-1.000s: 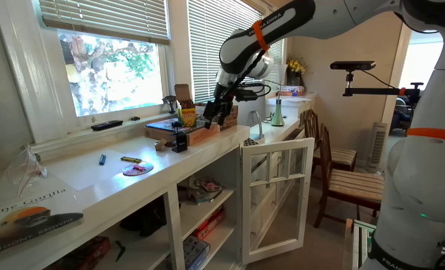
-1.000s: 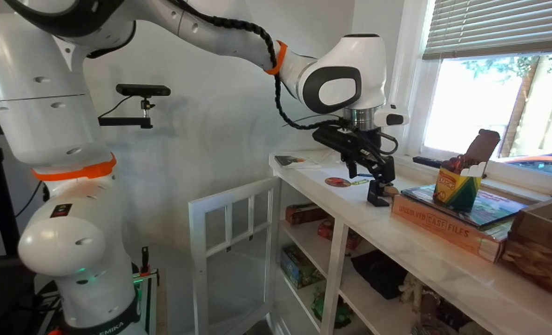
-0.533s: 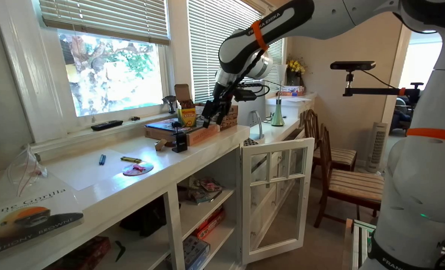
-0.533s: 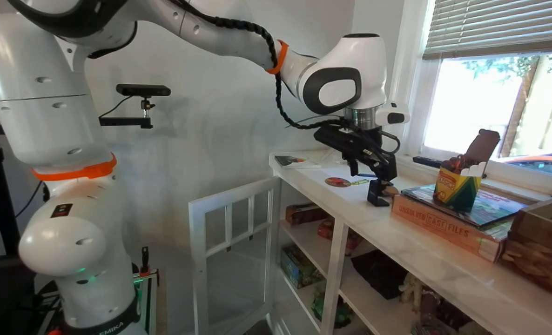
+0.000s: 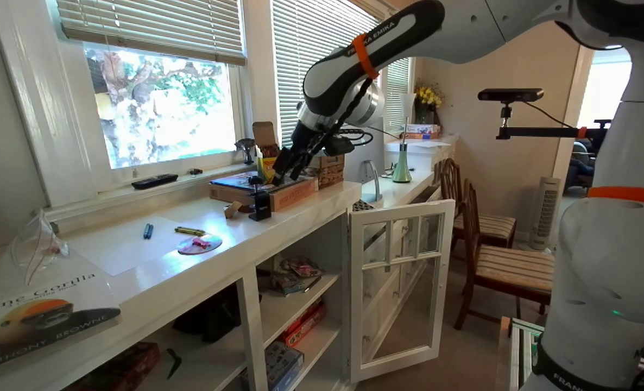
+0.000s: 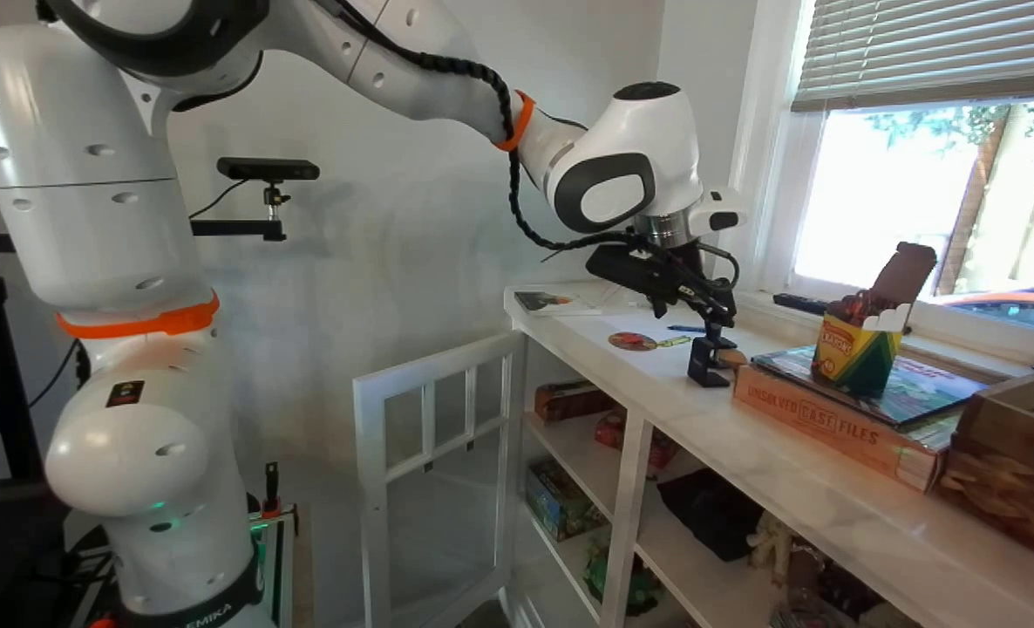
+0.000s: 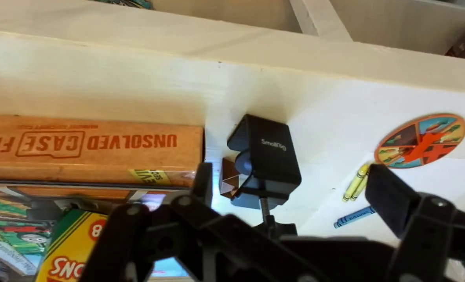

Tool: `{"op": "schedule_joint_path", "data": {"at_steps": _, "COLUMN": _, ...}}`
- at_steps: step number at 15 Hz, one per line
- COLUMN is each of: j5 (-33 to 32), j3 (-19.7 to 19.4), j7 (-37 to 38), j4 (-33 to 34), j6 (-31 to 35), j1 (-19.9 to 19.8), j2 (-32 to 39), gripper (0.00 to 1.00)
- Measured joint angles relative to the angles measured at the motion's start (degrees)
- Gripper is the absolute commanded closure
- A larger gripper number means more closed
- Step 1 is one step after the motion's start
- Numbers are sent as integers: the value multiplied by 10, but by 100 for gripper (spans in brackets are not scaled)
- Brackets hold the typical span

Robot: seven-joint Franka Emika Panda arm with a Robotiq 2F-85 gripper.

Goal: Put the black object on the box, then move one wooden block to the left, then turn the hand of the clock to the left

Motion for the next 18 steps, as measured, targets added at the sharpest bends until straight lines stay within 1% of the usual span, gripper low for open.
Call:
{"op": "schedule_joint_path", "data": {"at_steps": 5, "j5": -5, "j3": 9, "j7": 8, "j4": -1, "j6": 44, "j1": 1, "j2": 26, "gripper": 0}}
{"op": "schedule_joint_path", "data": {"at_steps": 10, "j5": -20, "j3": 18, "j7": 59, "j4": -1, "j6": 102, "j1": -1, "j2": 58, "gripper": 0}}
{"op": "schedule_joint_path", "data": {"at_steps": 14, "j5": -24, "j3": 26, "j7": 93, "j4": -1, "j6": 132, "j1": 0, "j2": 72, "gripper": 0}}
{"op": "schedule_joint_path", "data": {"at_steps": 18, "j5": -24, "j3": 29, "j7": 105, "j4": -1, "j6": 150, "j1": 1, "j2": 82, "gripper": 0}}
